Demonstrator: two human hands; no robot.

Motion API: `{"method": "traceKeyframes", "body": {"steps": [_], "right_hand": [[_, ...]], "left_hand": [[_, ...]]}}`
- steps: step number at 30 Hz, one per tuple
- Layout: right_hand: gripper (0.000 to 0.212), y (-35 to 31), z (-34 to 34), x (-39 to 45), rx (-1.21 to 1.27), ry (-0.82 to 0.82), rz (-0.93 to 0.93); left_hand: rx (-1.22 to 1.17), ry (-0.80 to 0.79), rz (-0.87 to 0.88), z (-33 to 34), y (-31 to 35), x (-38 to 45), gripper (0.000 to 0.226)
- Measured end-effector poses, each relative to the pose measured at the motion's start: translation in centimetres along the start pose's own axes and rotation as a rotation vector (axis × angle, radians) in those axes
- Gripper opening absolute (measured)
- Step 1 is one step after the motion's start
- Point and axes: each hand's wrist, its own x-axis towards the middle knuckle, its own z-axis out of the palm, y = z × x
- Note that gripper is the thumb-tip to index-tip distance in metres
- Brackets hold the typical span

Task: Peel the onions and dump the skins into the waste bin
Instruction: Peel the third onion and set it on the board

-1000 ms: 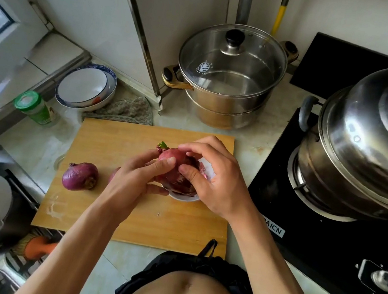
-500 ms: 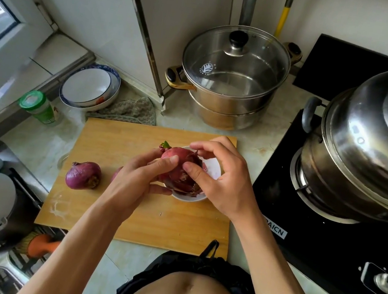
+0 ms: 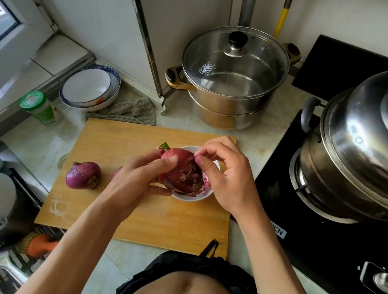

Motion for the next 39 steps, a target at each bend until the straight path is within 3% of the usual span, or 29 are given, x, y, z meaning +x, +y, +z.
{"method": "traceKeyframes", "body": {"steps": [12,15,19,23,27,33,39], "right_hand": [[0.008,-0.4,0.0,-0.3,0.004,0.012,-0.021],[0.006,-0.4,0.0,-0.3,0.025,0.022,-0.019],[0.007,-0.2,0.0,-0.4,0.079,0.031,0.066],[0.006,0.0,-0.2,-0.4,0.195,0.110,0.180],[0.006,1.1,0.0,-0.2,-0.021,0.143,0.216],[0.016,2.5,1.5,-0.4,-0.391,-0.022,0.211],[0.006,1.7,1.6,0.1,-0.343,0.033,0.214]], "left_hand": [[-0.181,0.124,-0.061,-0.2,-0.3,0.0,0.025],[-0.220,0.169,-0.058,-0.3,-0.5,0.1,0.029],[-0.262,0.201,-0.032,-0.5,-0.5,0.0,0.040],[-0.320,0.213,-0.005,-0.7,-0.6,-0.1,0.028],[-0.312,0.216,0.010,-1.0,-0.7,-0.1,0.028],[-0.257,0.201,0.029,-0.4,-1.0,0.1,0.043],[-0.206,0.228,-0.037,0.0,-1.2,0.4,0.057]]}}
